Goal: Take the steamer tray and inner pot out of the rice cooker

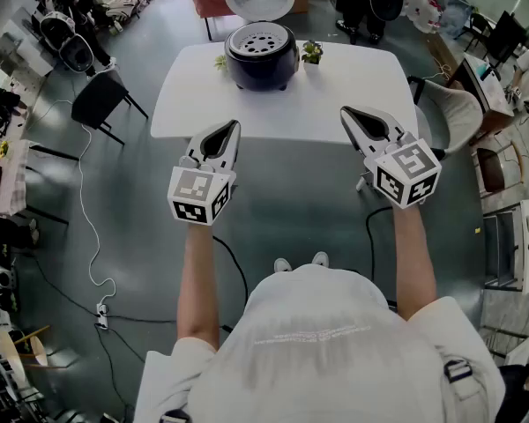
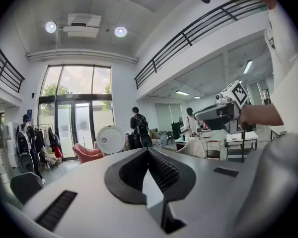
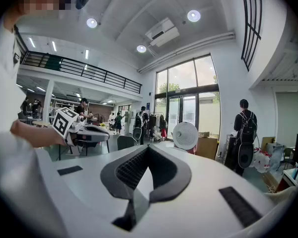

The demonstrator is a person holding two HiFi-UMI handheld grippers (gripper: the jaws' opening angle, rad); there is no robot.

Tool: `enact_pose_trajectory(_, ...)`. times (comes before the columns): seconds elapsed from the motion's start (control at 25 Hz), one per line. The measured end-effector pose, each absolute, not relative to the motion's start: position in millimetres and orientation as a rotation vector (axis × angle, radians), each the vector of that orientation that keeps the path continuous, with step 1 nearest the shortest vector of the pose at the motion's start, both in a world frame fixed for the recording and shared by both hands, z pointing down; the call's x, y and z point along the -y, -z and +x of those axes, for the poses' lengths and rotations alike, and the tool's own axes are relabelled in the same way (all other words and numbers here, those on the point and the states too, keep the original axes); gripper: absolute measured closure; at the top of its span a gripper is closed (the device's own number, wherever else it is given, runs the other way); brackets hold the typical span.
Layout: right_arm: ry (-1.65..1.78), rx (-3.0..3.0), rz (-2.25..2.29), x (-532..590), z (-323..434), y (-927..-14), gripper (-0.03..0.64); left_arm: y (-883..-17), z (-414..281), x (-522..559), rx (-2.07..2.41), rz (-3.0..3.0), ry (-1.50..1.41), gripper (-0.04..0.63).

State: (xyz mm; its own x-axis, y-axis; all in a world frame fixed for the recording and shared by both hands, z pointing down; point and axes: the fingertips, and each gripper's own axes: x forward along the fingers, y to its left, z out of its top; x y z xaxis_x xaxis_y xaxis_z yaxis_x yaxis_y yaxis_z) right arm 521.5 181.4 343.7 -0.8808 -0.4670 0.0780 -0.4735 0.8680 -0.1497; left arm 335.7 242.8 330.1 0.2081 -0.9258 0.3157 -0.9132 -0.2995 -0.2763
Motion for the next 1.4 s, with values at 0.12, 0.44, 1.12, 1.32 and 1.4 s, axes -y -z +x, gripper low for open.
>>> enact_pose_trajectory(0.12, -0.263, 2.999, 0.764, -181.4, 519.3, -343.8, 0.592, -333.6, 331.3, -243.3, -1.842, -2.405, 0.710, 0.580)
enact_pose_trajectory(0.44, -0.285, 2.996, 0.766, -182.8, 510.8, -347.4, 0.592, -338.6, 322.7, -242.1, -1.855, -2.412, 0.736, 0.580)
enact_pose_trajectory(1.12, -0.349, 2.971, 0.791, -187.2, 494.1, -349.3, 0.592, -337.9, 295.4, -243.0, -1.808, -2.473, 0.713, 0.580)
enact_pose_trajectory(1.32, -0.384, 3.012, 0.827, -166.0, 486.3, -348.3, 0.592, -333.3, 285.7, -231.2, -1.811, -2.486, 0.640, 0.580)
enact_pose_trajectory(1.4, -0.382, 3.022, 0.815, -156.8, 479.8, -351.2, 0.591, -334.8, 279.3, -222.9, -1.815, -2.459, 0.638, 0.580)
